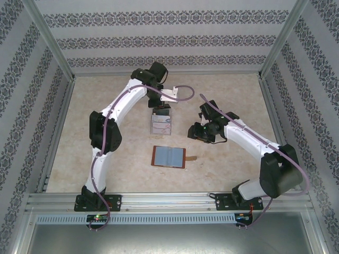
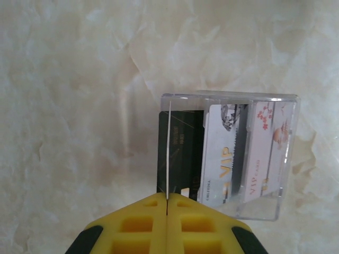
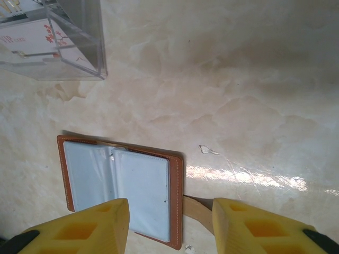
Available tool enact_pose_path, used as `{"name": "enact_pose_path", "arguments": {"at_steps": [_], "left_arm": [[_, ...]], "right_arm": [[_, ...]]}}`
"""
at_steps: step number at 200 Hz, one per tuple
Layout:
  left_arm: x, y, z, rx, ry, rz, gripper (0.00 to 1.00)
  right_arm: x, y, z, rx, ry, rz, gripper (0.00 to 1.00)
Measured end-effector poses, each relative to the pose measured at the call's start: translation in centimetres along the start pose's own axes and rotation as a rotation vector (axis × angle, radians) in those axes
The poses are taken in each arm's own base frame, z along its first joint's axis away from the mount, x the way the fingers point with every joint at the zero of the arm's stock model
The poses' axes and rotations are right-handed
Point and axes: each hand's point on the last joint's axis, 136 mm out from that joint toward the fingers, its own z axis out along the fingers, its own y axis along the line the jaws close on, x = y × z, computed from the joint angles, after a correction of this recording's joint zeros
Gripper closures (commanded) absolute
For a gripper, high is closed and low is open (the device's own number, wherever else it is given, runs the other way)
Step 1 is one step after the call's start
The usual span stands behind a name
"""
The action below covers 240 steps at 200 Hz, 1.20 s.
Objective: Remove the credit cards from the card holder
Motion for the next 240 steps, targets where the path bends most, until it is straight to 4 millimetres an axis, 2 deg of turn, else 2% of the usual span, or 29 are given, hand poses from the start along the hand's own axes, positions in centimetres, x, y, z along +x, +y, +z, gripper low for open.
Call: {"name": "enact_pose_path", "arguments": {"at_steps": [50, 129, 159, 181, 227, 240], "left_arm": [[0.4, -0.3, 1.8, 0.056, 0.029, 0.006, 1.0], [1.3, -1.2, 3.0, 0.109, 0.065, 0.001, 1.0], [1.9, -1.3, 4.0, 0.119, 0.096, 0.001, 0.87], [2.3, -1.0, 4.0, 0.103, 0.122, -0.002, 0.78], [2.9, 1.5, 4.0, -0.014, 0.168, -0.029, 0.71], [2.8, 2.1, 4.0, -0.042, 0.166, -0.046, 0.66]], "right_arm": [[-0.4, -0.2, -0.1, 0.002, -0.005, 0.011, 0.53], [-0.3, -0.4, 0.2, 0.007, 0.002, 0.014, 0.53], [-0.3, -0.4, 0.2, 0.007, 0.002, 0.014, 0.53], [-0.3, -0.4, 0.2, 0.007, 0.002, 0.014, 0.53], [-0.3, -0.3, 0.2, 0.007, 0.002, 0.014, 0.53], [-0.4, -0.4, 0.2, 0.007, 0.001, 0.01, 0.53]]}}
